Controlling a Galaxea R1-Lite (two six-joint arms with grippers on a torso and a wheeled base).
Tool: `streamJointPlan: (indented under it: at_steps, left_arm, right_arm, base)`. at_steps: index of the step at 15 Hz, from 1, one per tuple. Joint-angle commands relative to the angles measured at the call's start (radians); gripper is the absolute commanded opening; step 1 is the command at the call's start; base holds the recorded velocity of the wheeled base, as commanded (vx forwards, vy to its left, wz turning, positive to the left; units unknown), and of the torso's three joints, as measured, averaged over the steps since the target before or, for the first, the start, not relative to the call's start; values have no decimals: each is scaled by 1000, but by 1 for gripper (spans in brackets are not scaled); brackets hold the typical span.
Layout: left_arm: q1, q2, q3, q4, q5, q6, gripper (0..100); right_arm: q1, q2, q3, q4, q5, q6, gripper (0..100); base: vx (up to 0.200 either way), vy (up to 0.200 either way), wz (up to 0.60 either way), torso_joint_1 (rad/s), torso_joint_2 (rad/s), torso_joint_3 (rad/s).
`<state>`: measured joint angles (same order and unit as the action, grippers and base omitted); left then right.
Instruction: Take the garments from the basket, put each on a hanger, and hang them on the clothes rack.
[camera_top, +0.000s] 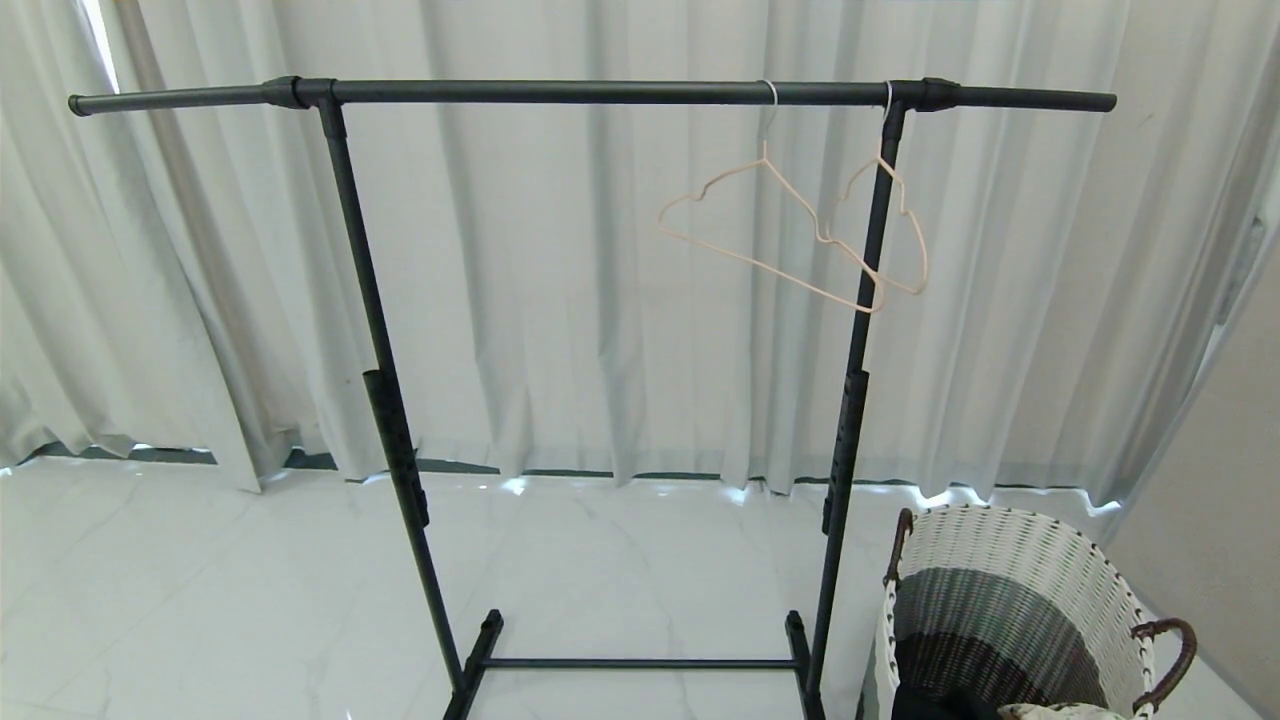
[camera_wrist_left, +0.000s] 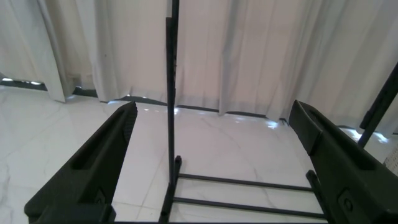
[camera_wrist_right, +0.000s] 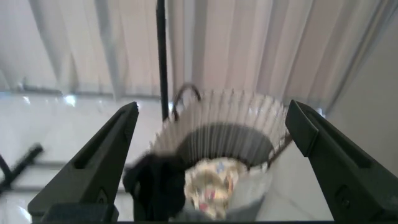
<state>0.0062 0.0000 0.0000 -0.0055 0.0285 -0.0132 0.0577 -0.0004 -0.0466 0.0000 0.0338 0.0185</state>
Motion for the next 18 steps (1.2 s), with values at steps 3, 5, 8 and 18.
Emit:
streamJointPlan:
  at_steps: [3,5,8,18]
  left_arm:
    - [0,0,0,-1,1,-1,100]
    - [0,0,0,-1,1,-2,100]
    - [1,0,0,-1,1,-1,100]
    - [0,0,0,-1,1,-1,100]
  right_arm:
    - [129,454,-466,186,1,-14,100]
    - [102,731,-561,394,-26,-198,100]
    - [94,1008,-547,400,-28,-312,100]
    - [-173,1611,-205,-238,-2,-753,100]
  base:
    - [0,0,0,0,0,0]
    - [0,0,0,0,0,0]
    - [0,0,0,0,0,0]
    - [0,0,0,0,0,0]
